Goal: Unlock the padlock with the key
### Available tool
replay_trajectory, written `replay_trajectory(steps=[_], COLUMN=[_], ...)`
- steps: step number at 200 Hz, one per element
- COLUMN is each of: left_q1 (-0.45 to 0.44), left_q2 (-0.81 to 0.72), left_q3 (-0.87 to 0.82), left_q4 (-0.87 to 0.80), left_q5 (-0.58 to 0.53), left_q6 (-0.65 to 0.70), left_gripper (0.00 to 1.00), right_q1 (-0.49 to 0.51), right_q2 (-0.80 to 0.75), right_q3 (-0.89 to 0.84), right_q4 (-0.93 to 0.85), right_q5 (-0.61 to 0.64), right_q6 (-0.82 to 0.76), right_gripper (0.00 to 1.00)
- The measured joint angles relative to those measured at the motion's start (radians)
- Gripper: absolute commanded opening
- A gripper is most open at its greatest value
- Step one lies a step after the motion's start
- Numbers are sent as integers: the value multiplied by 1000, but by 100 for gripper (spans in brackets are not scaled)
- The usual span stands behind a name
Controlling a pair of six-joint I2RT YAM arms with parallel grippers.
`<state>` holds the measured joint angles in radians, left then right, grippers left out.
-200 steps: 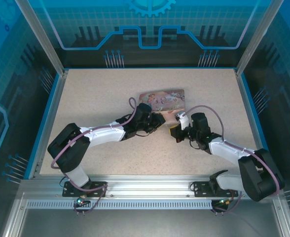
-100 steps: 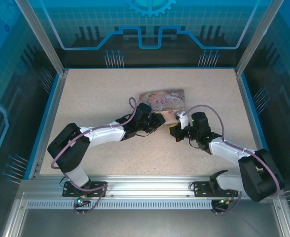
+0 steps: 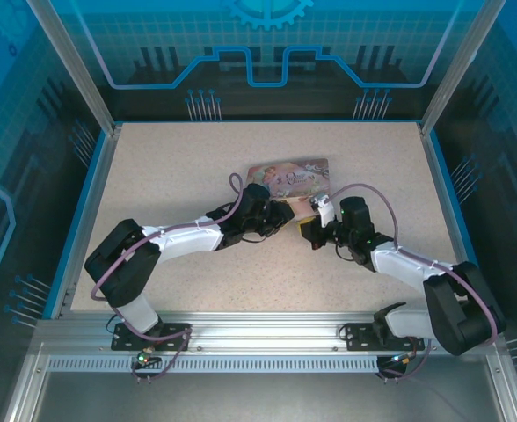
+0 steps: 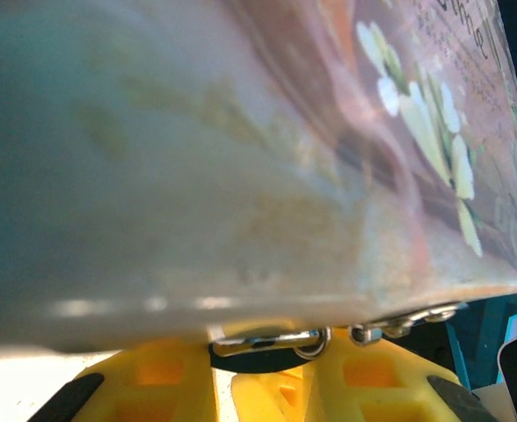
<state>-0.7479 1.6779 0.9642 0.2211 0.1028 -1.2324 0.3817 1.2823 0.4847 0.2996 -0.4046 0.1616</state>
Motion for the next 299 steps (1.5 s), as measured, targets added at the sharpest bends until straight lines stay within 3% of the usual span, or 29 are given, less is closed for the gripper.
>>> replay_trajectory(steps=[299], left_q1=[12], left_q2=[0], left_q3=[0], left_q4=[11], left_q5=[-9], left_q6=[0], left_gripper=[2], right_q1=[1], right_q2=[52], right_q3=[15], right_q4=[68], right_q5=[8], right_q6=[-6], right_gripper=[0])
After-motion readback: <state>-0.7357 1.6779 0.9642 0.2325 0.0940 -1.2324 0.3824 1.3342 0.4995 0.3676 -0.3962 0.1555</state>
